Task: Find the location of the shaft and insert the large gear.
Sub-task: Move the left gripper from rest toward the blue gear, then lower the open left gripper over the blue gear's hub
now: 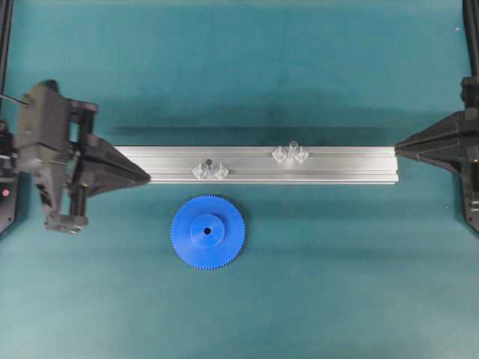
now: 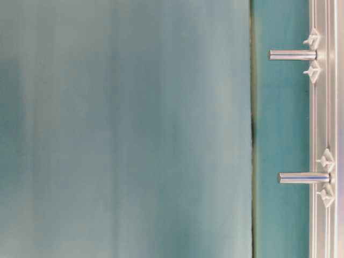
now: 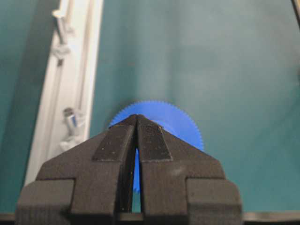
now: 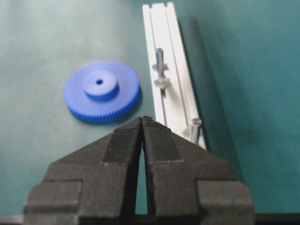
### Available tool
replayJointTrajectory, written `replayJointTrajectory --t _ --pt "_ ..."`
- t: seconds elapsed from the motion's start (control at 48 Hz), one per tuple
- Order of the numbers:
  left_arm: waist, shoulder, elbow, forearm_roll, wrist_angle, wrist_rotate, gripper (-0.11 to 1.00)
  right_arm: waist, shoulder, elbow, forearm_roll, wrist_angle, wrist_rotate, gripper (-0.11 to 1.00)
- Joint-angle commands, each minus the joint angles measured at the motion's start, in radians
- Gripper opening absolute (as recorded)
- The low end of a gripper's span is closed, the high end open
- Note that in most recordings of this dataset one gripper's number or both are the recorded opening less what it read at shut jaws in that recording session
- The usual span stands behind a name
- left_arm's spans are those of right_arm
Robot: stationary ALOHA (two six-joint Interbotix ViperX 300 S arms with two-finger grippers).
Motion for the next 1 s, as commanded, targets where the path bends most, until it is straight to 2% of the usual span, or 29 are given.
replayJointTrajectory --t 0.0,0.146,0.291,0.375,0.479,0.645,0.708,0.749,0.978 --pt "-0.026 0.031 -0.043 0.002 -0.005 0.000 0.01 -0.017 0.006 -0.031 -0.005 0.020 0.005 0.10" --pt "-0.055 0.097 -0.074 0.003 0.009 -0.006 0.01 -0.021 0.006 -0.032 -0.005 0.063 0.005 0.10" --pt "-0.057 0.163 -0.132 0.003 0.072 0.000 0.01 -0.021 0.000 -0.038 -0.005 0.098 0.005 0.10" --pt "-0.057 0.192 -0.158 0.003 0.098 0.000 0.06 -0.021 -0.009 -0.040 -0.005 0.107 0.005 0.12" --pt "-0.057 0.222 -0.176 0.003 0.117 0.000 0.24 -0.021 -0.020 -0.035 -0.005 0.114 0.005 0.14" --pt "-0.064 0.268 -0.192 0.003 0.091 -0.005 0.72 -0.021 -0.020 -0.005 -0.005 0.104 0.005 0.14" --pt "-0.064 0.298 -0.204 0.003 0.075 -0.005 0.86 -0.021 -0.020 0.008 -0.005 0.104 0.003 0.14" --pt "-0.064 0.319 -0.210 0.003 0.077 -0.003 0.89 -0.021 -0.020 0.012 -0.005 0.106 0.003 0.14" --pt "-0.064 0.448 -0.236 0.003 0.078 -0.002 0.88 -0.021 -0.011 0.021 -0.005 0.118 0.005 0.14"
